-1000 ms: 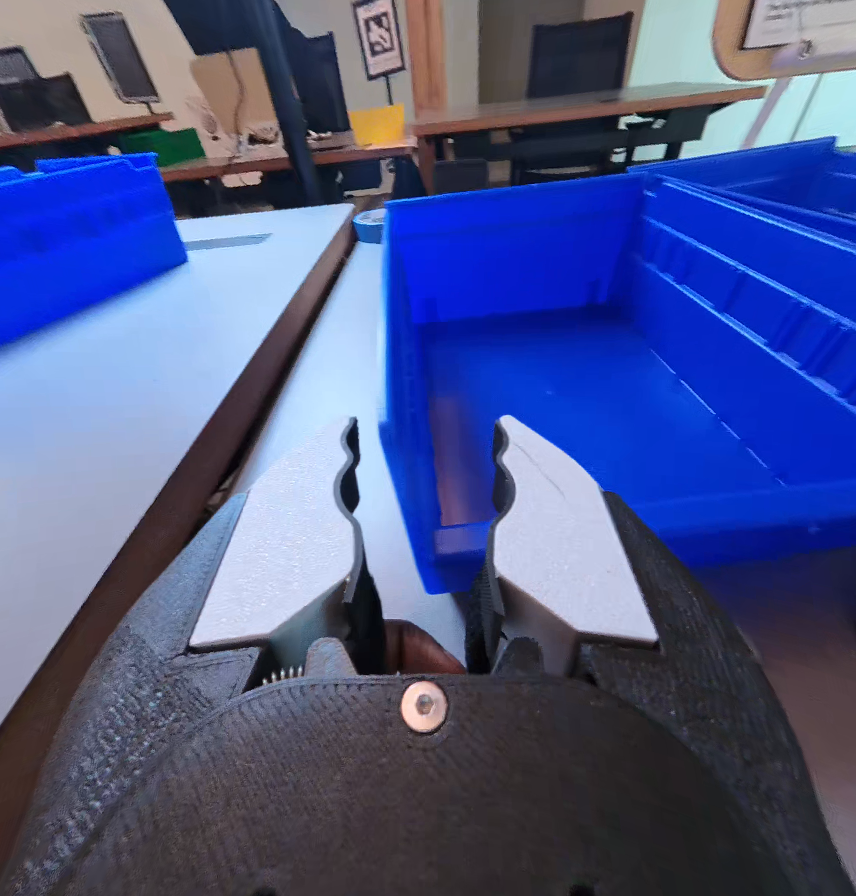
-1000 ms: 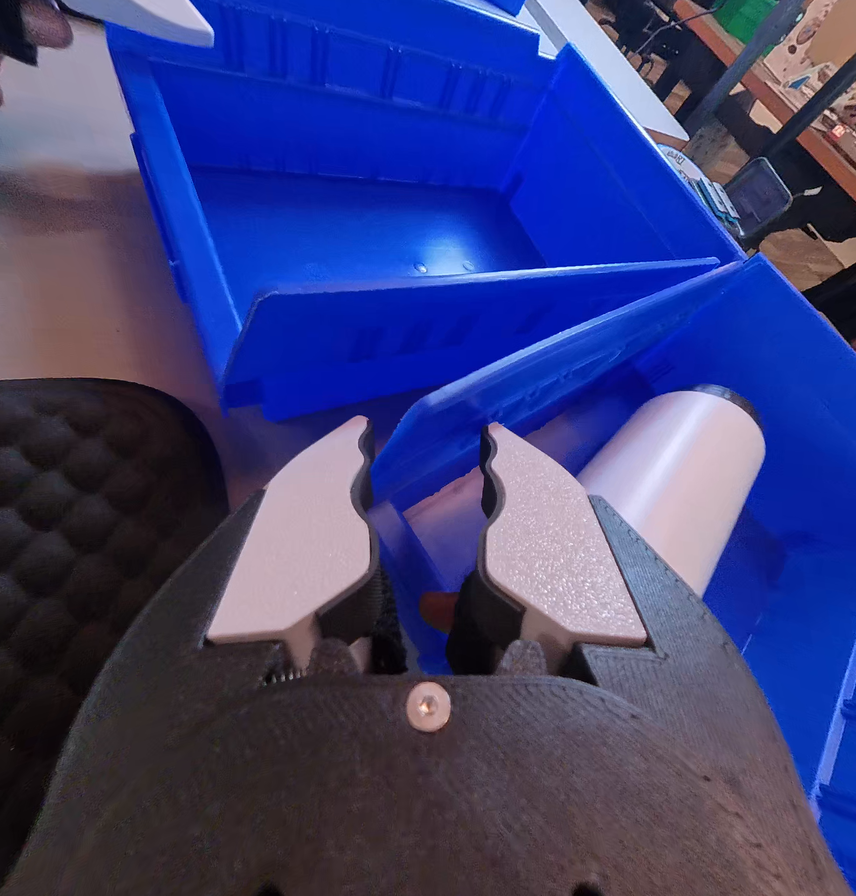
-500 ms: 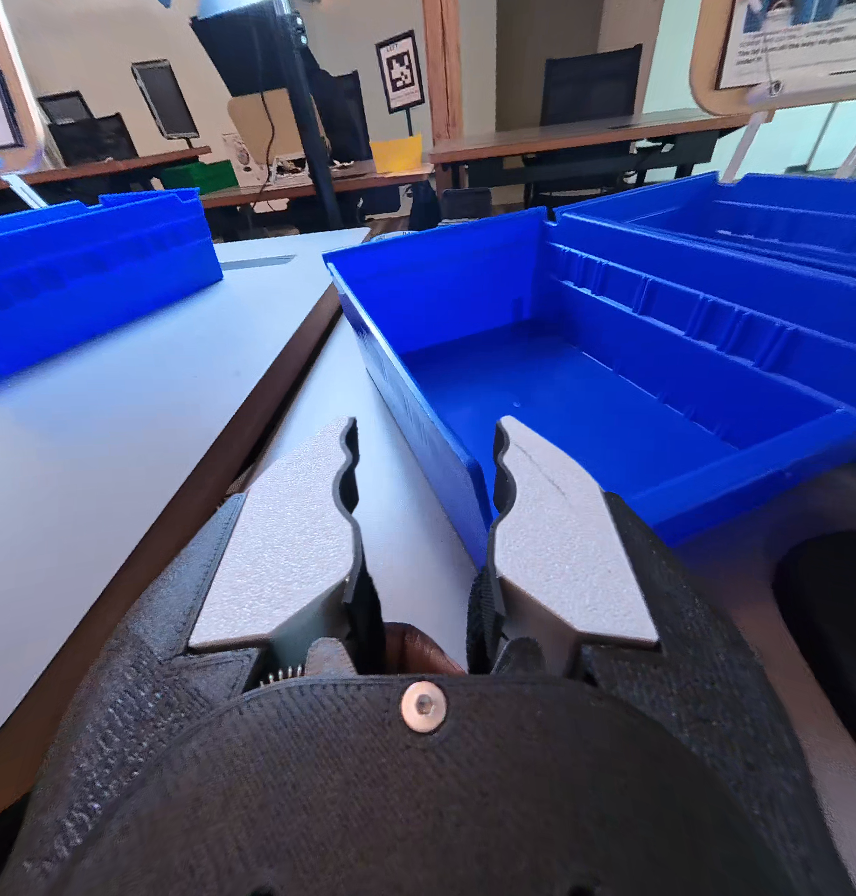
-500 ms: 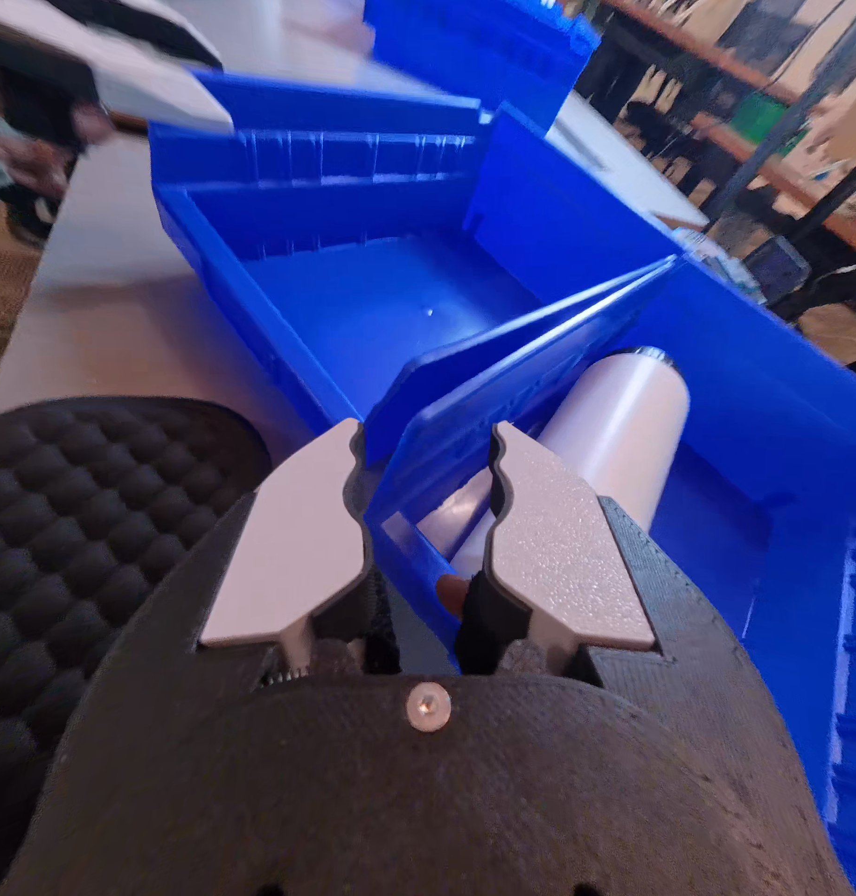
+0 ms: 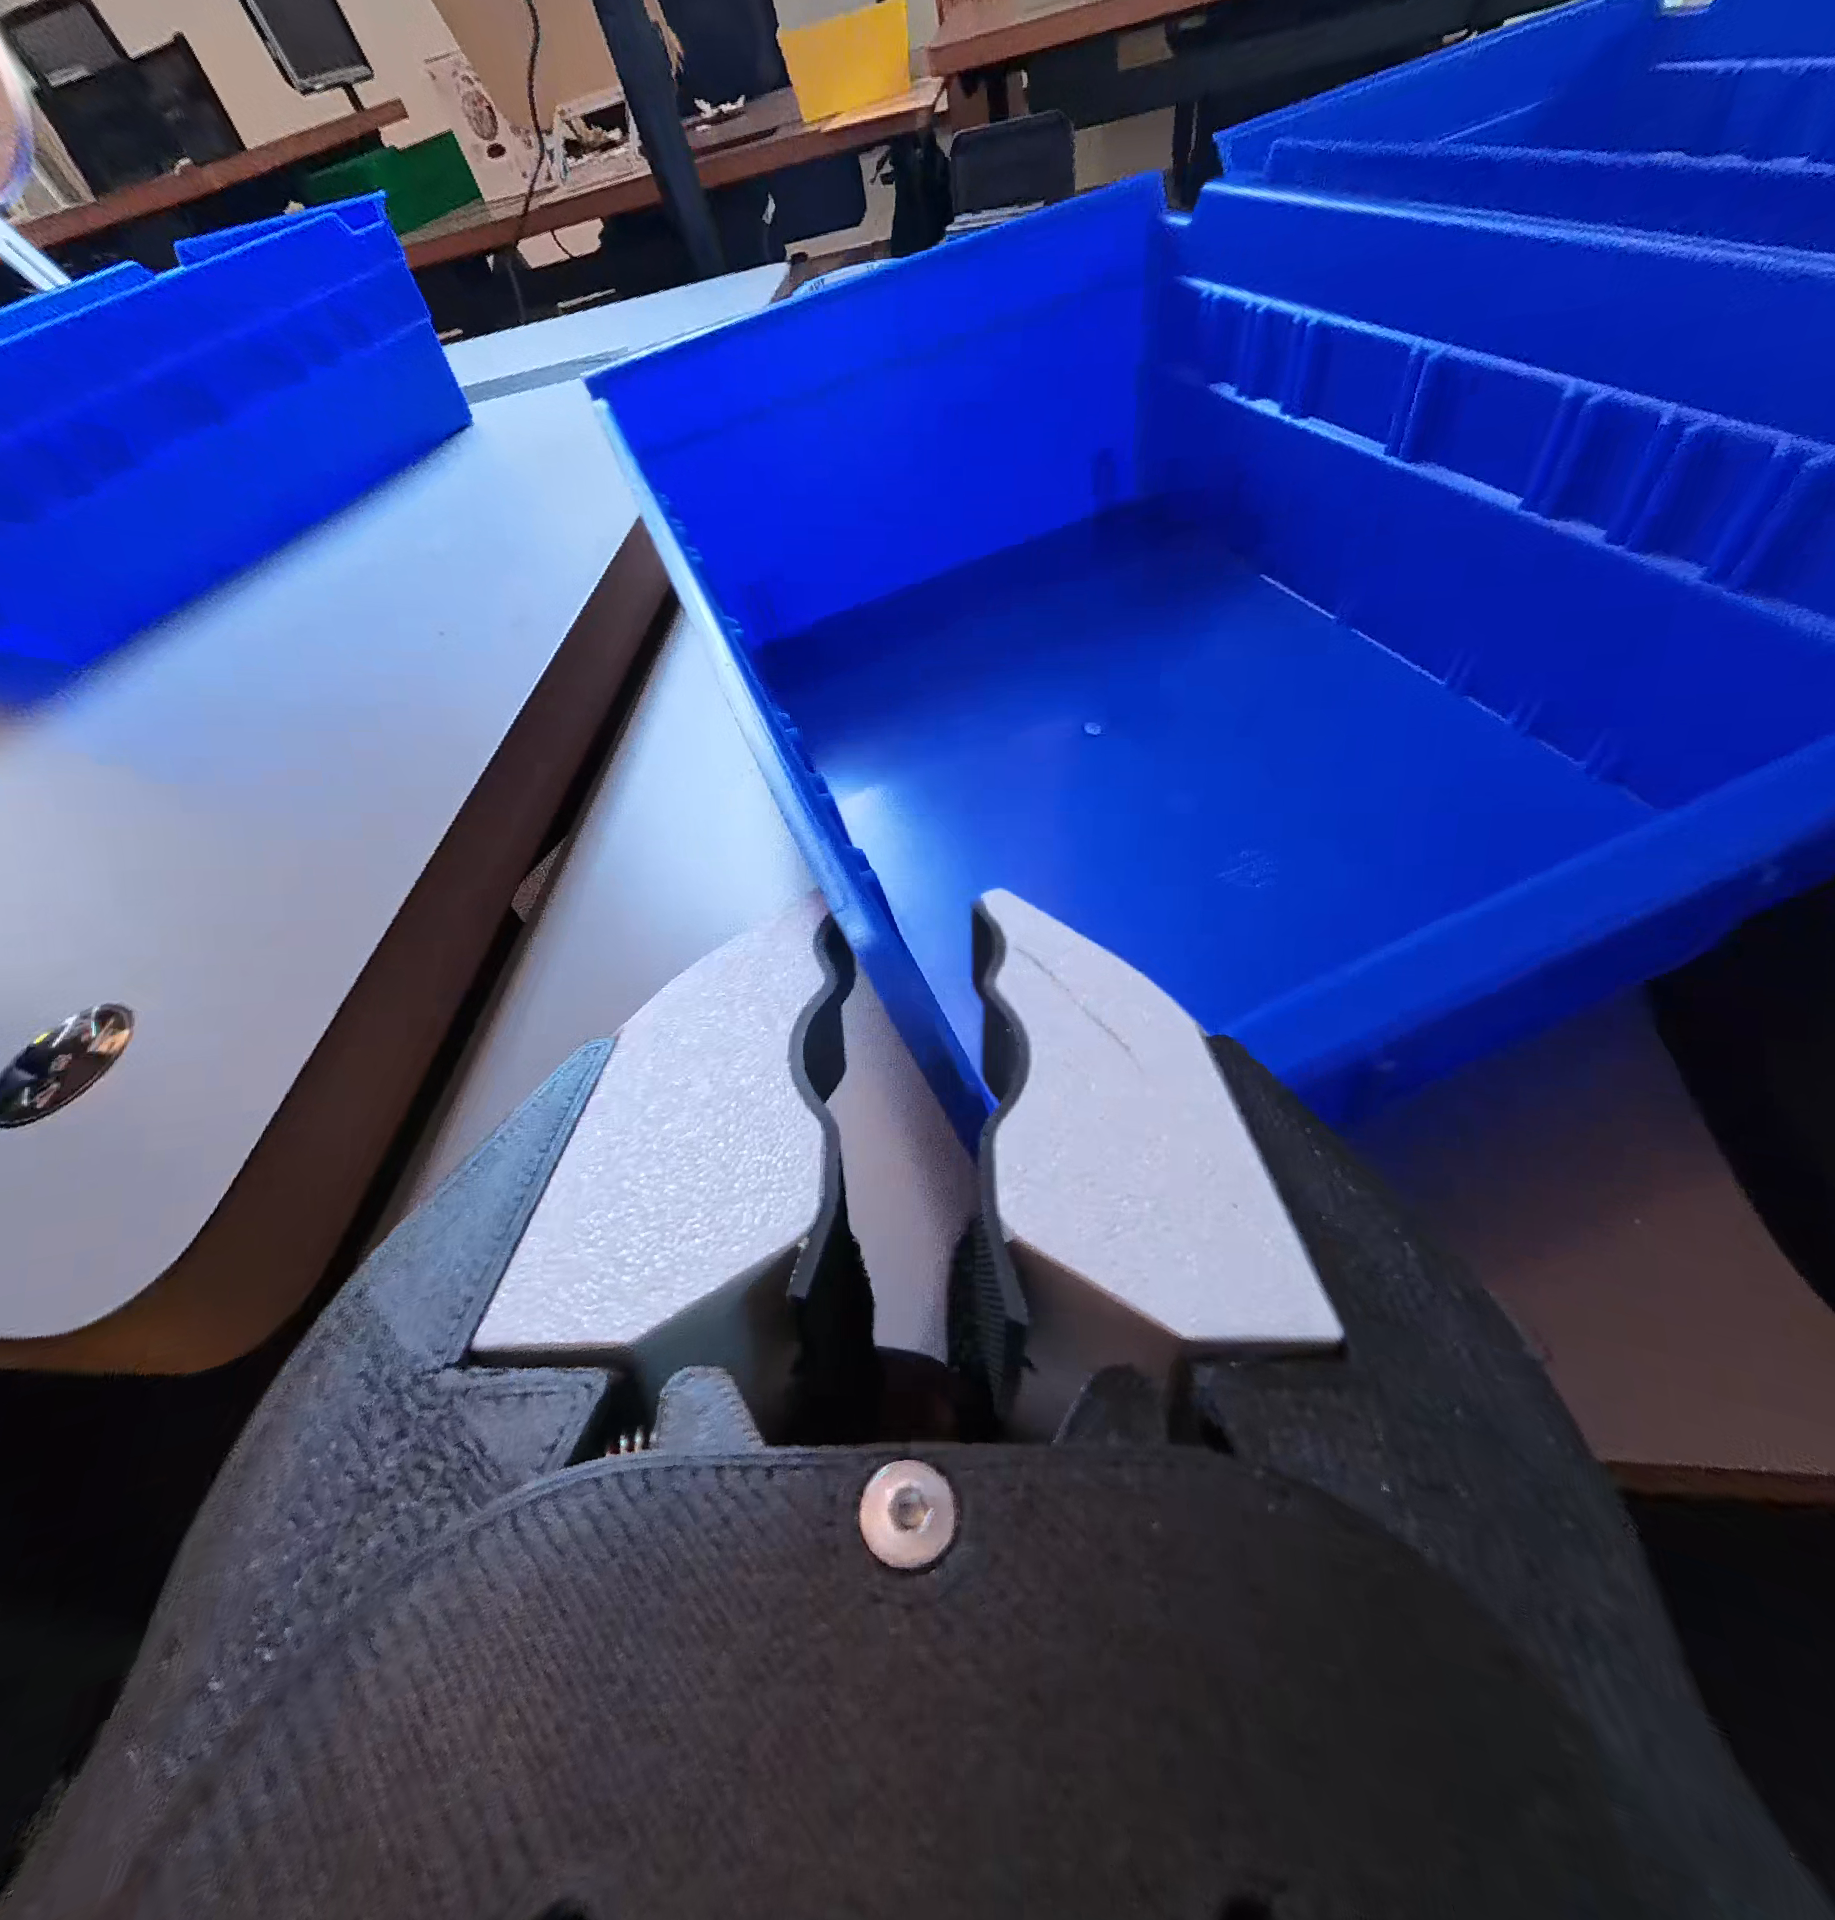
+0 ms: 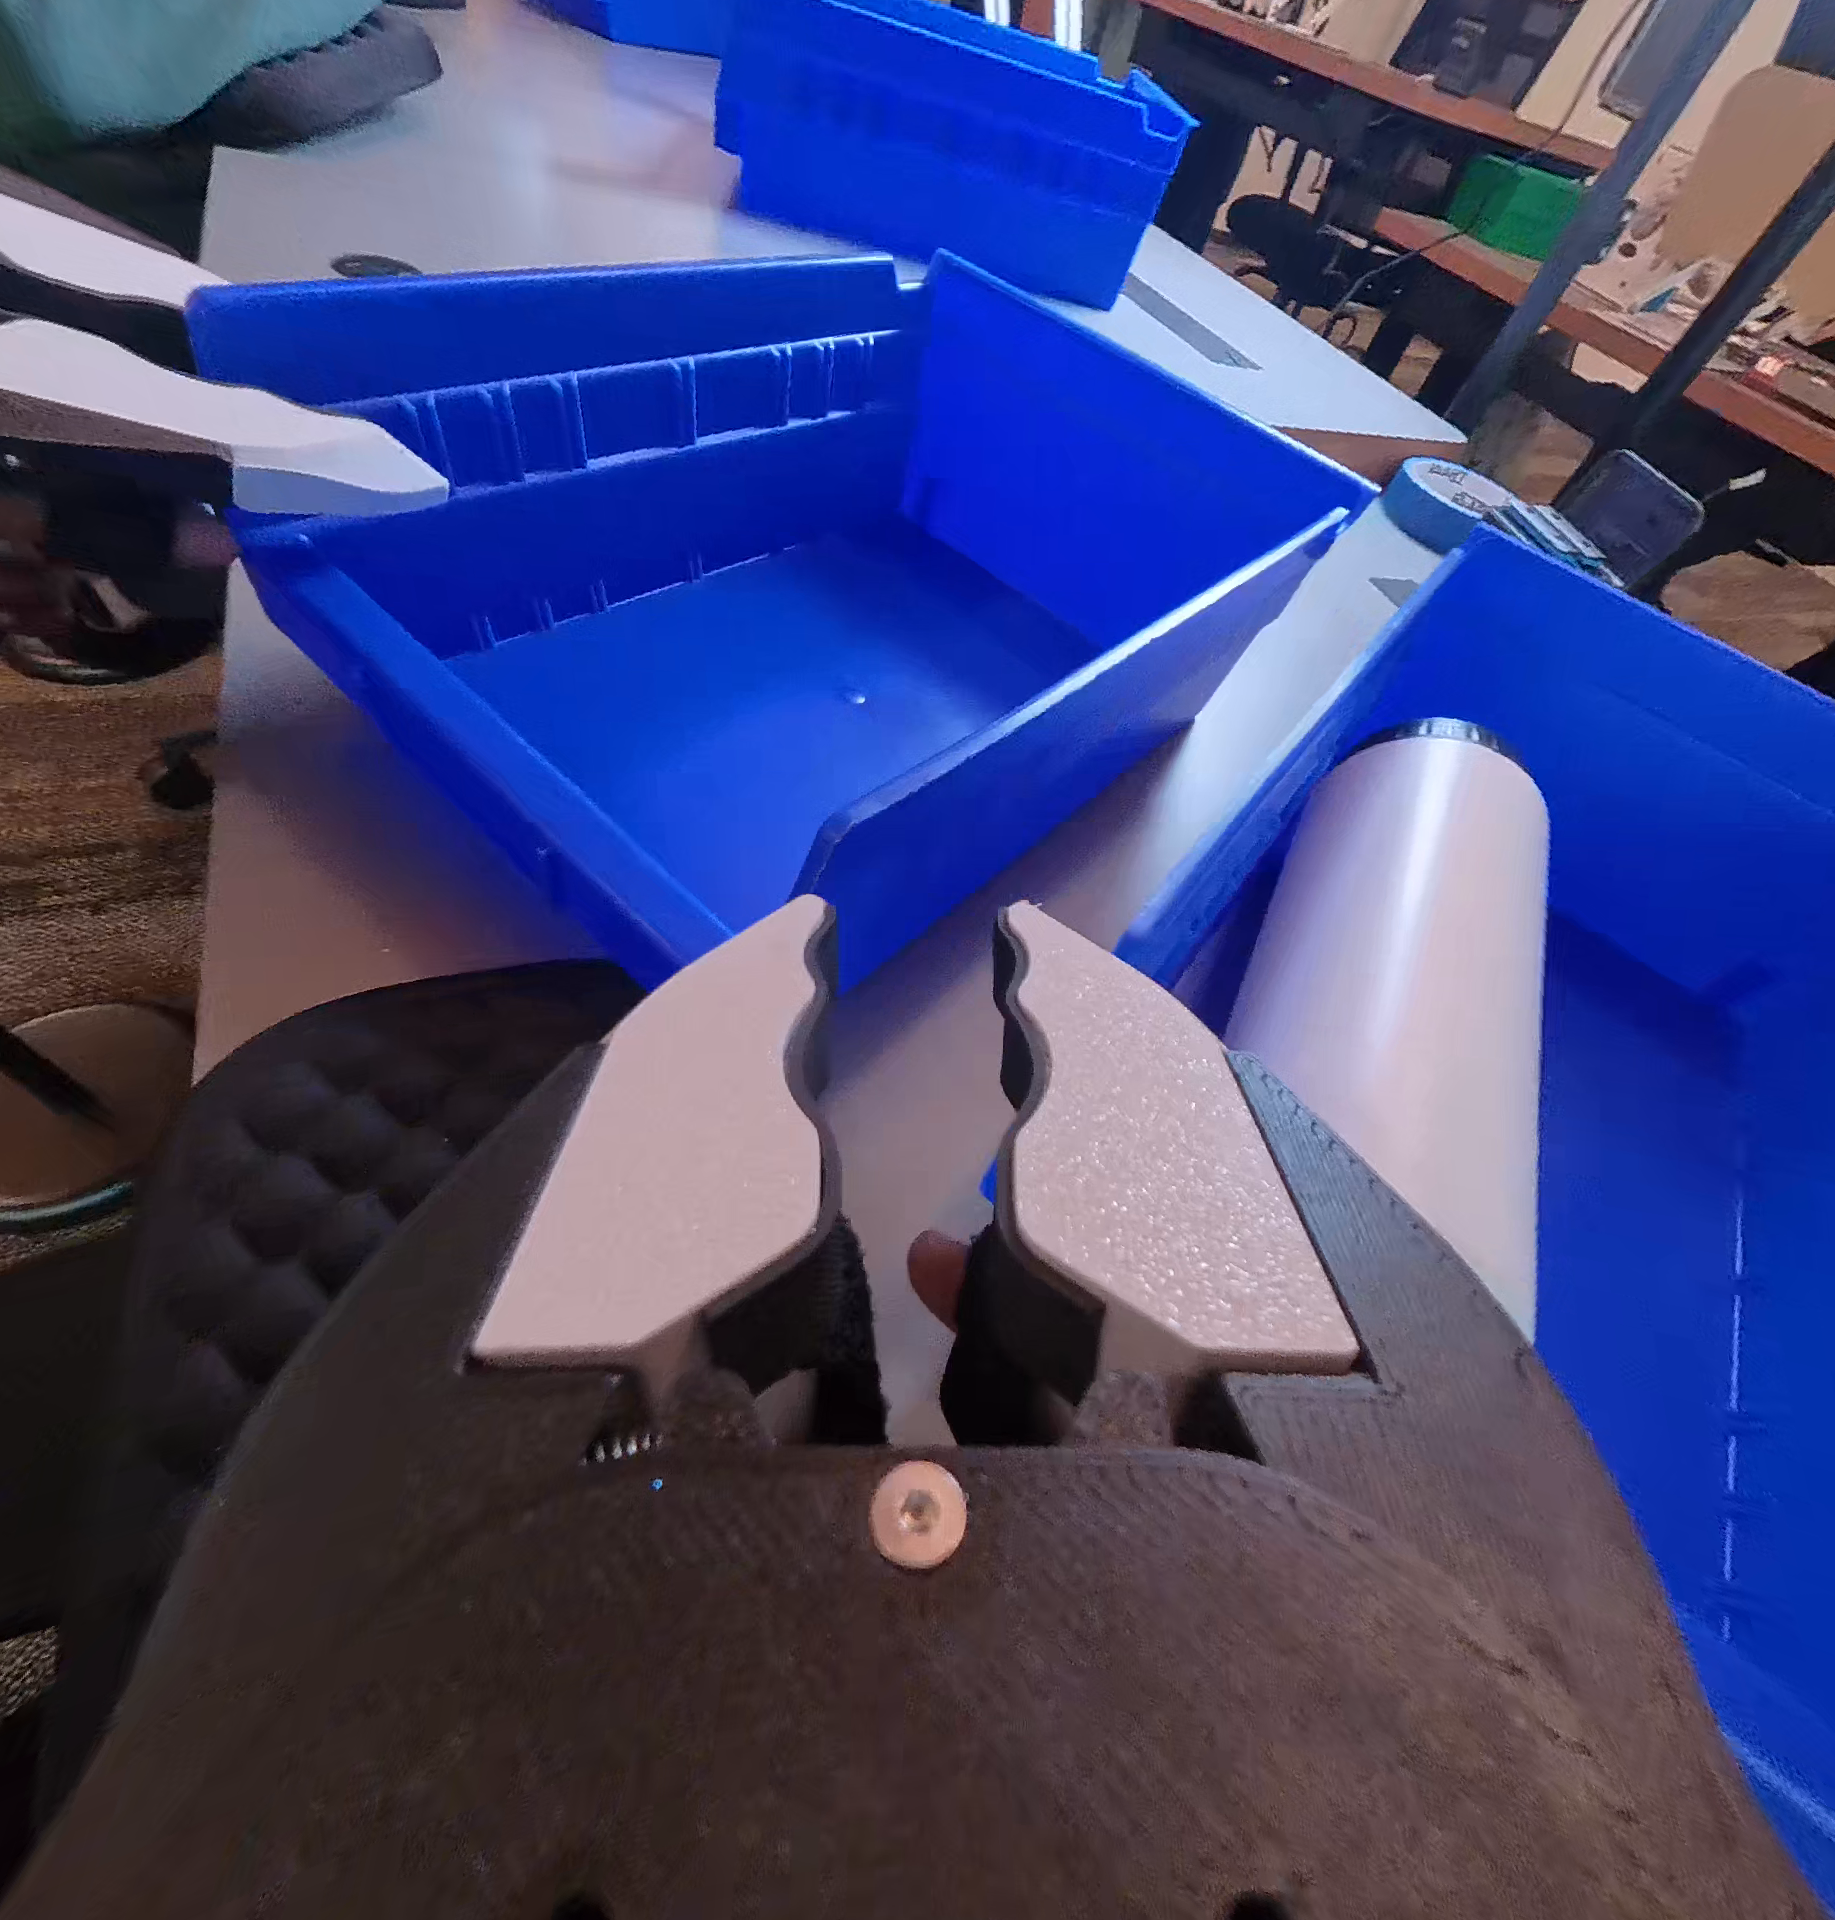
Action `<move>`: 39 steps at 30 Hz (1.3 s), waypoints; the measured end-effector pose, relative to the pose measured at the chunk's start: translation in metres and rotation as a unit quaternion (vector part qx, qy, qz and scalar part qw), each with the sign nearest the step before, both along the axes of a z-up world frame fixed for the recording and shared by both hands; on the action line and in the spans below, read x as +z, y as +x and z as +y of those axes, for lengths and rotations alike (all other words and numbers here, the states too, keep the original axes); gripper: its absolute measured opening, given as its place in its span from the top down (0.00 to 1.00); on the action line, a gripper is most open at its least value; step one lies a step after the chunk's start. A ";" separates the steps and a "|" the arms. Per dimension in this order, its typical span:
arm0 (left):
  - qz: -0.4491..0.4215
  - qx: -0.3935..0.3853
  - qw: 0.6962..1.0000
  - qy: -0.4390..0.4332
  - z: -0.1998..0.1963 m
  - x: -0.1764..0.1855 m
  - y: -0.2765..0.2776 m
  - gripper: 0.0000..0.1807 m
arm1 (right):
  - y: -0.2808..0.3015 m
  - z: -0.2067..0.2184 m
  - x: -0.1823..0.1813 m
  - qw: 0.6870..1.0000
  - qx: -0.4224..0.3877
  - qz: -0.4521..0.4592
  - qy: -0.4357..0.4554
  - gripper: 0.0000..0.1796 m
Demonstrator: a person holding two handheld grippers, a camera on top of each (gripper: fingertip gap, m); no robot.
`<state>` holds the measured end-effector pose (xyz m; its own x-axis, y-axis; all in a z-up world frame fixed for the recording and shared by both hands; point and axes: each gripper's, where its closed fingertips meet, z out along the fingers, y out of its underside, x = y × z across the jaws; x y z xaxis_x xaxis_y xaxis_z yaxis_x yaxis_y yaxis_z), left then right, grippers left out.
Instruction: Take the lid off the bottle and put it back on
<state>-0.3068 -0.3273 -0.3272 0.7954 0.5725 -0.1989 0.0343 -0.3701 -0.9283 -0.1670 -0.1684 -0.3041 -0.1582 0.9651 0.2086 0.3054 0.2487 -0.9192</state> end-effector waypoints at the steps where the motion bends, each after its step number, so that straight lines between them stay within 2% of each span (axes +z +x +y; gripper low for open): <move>1: -0.001 0.001 1.000 0.005 -0.002 0.000 0.000 0.83 | 0.000 -0.004 0.001 1.000 0.012 -0.001 -0.008 0.79; 3: -0.011 0.004 1.000 0.022 -0.004 -0.001 -0.004 0.75 | 0.001 -0.012 0.005 0.999 0.028 -0.003 -0.042 0.74; 6: -0.040 -0.009 0.998 0.043 0.004 -0.006 -0.005 0.72 | -0.003 -0.015 0.005 0.998 0.027 -0.008 -0.049 0.75; 8: -0.046 -0.016 0.997 0.062 0.009 -0.006 -0.002 0.80 | -0.011 -0.020 -0.004 0.998 0.028 -0.033 -0.043 0.77; 10: -0.017 0.005 0.998 0.063 0.006 -0.003 -0.005 0.91 | -0.021 -0.023 -0.013 0.998 0.025 -0.052 -0.024 0.83; 11: 0.001 0.019 0.998 0.059 0.003 -0.002 -0.006 0.92 | -0.025 -0.019 -0.017 0.998 0.009 -0.056 0.003 0.88; 14: 0.032 0.059 0.995 0.071 -0.003 0.003 -0.006 0.95 | -0.029 -0.020 -0.013 0.996 0.007 -0.028 0.079 0.90; 17: 0.064 0.074 0.987 0.130 -0.005 0.025 0.002 0.95 | -0.023 -0.021 0.007 0.991 0.003 0.030 0.134 0.91; 22: 0.167 0.051 0.962 0.209 0.016 0.106 0.034 0.95 | 0.007 -0.002 0.073 0.976 -0.031 0.134 0.171 0.91; 26: 0.207 -0.018 0.948 0.241 0.074 0.163 0.077 0.94 | 0.058 0.043 0.121 0.959 -0.094 0.186 0.190 0.92; 30: 0.205 -0.113 0.940 0.249 0.158 0.191 0.133 0.94 | 0.131 0.103 0.142 0.942 -0.181 0.199 0.200 0.91; 34: 0.187 -0.202 0.937 0.215 0.250 0.186 0.201 0.93 | 0.216 0.168 0.142 0.922 -0.287 0.178 0.188 0.92; 39: 0.169 -0.291 0.932 0.138 0.345 0.145 0.288 0.92 | 0.317 0.238 0.115 0.894 -0.394 0.133 0.164 0.93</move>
<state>-0.0184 0.0174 -0.1826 0.9058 0.1303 -0.4031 -0.4088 0.0189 -0.9124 0.1503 0.0699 -0.1888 0.6420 0.6347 0.4301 0.2867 0.3216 -0.9025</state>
